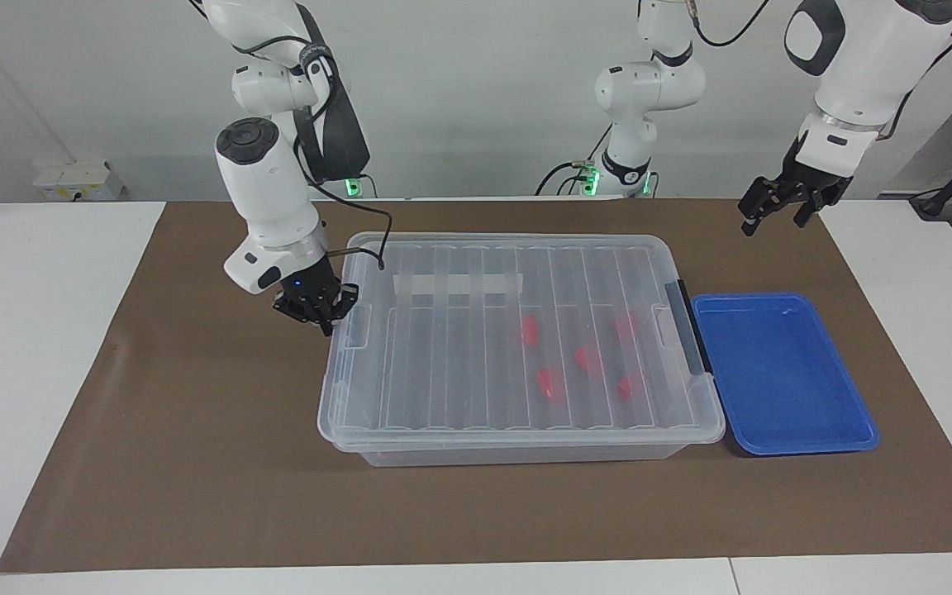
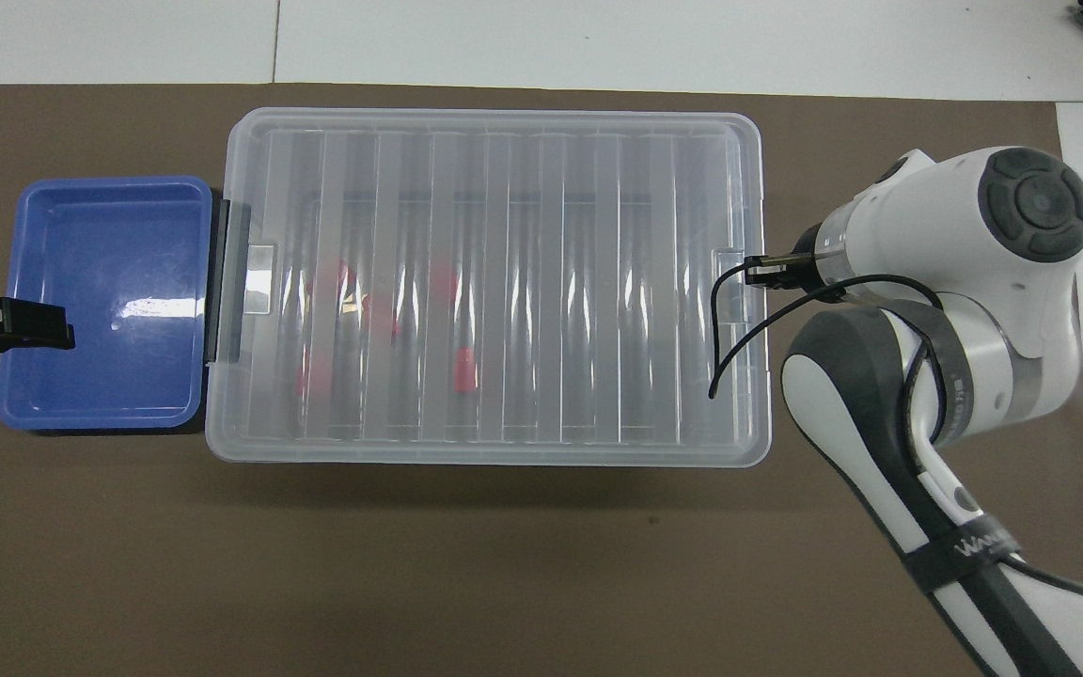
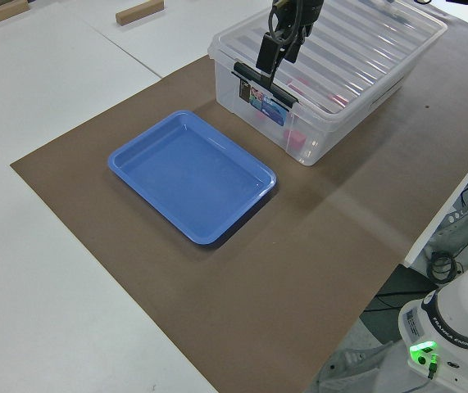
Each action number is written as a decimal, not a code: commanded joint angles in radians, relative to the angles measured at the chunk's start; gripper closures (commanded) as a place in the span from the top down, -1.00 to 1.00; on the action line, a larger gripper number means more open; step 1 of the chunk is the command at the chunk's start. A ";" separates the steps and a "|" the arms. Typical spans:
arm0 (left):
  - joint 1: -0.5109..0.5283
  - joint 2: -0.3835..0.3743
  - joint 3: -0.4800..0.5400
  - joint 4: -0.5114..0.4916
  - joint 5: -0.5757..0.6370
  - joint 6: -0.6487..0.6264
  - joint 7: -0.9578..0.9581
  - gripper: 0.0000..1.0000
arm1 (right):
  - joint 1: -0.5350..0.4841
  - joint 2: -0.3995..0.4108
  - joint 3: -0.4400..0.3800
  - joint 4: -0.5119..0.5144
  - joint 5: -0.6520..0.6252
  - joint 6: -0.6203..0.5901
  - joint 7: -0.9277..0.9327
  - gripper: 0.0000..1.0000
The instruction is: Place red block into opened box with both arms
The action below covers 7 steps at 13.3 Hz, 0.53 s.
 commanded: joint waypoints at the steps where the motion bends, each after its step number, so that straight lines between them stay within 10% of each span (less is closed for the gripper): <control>1: 0.013 -0.030 -0.004 -0.037 -0.015 0.025 0.006 1.00 | -0.055 -0.059 0.004 -0.014 0.026 -0.054 0.024 0.60; 7: 0.012 -0.030 -0.004 -0.037 -0.015 0.024 0.006 1.00 | -0.160 -0.149 -0.009 0.071 -0.016 -0.266 0.040 0.94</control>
